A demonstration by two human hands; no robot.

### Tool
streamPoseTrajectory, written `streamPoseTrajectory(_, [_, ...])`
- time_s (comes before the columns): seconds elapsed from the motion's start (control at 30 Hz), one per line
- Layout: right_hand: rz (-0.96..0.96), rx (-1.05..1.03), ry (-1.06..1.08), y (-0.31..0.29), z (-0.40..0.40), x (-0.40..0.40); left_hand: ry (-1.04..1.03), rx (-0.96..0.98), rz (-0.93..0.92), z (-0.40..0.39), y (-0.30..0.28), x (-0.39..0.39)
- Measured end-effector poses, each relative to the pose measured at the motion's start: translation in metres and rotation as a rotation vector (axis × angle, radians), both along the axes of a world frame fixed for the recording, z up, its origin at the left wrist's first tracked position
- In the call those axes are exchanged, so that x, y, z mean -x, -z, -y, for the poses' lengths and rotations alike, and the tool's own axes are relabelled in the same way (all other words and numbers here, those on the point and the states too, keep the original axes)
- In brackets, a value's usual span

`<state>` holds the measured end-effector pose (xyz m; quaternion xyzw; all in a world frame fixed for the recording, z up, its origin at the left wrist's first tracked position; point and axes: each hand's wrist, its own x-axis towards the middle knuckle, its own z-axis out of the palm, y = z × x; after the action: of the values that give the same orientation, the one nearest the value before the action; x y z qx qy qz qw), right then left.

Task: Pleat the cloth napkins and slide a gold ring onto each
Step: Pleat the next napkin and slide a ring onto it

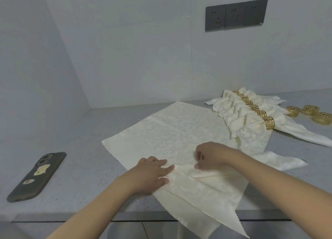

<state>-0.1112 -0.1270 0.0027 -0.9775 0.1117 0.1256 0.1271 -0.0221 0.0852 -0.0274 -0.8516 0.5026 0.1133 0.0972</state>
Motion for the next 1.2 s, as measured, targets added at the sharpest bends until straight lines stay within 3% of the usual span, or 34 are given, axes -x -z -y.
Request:
streamPoseTrajectory(0.17, [-0.221, 0.102, 0.0, -0.007, 0.014, -0.003, -0.008, -0.017, -0.014, 0.002, -0.005, 0.0])
streamPoseTrajectory(0.43, [-0.149, -0.096, 0.0, -0.006, 0.005, -0.008, -0.013, 0.005, -0.031, 0.003, -0.007, 0.0])
streamPoseTrajectory(0.6, [-0.175, -0.284, 0.202, -0.008, 0.0, -0.017, -0.042, 0.044, -0.045, 0.0, -0.001, 0.002])
streamPoseTrajectory(0.8, [-0.192, -0.813, 0.413, -0.011, 0.001, -0.018, 0.006, 0.2, 0.02, 0.0, 0.004, 0.004])
streamPoseTrajectory(1.07, [-0.093, -1.245, 0.549, 0.001, -0.006, -0.002, -0.099, 0.396, -0.423, 0.002, -0.002, -0.003])
streamPoseTrajectory(1.2, [-0.166, -1.316, 0.464, -0.003, -0.009, 0.006, -0.247, 0.471, -0.662, 0.002, -0.013, -0.004])
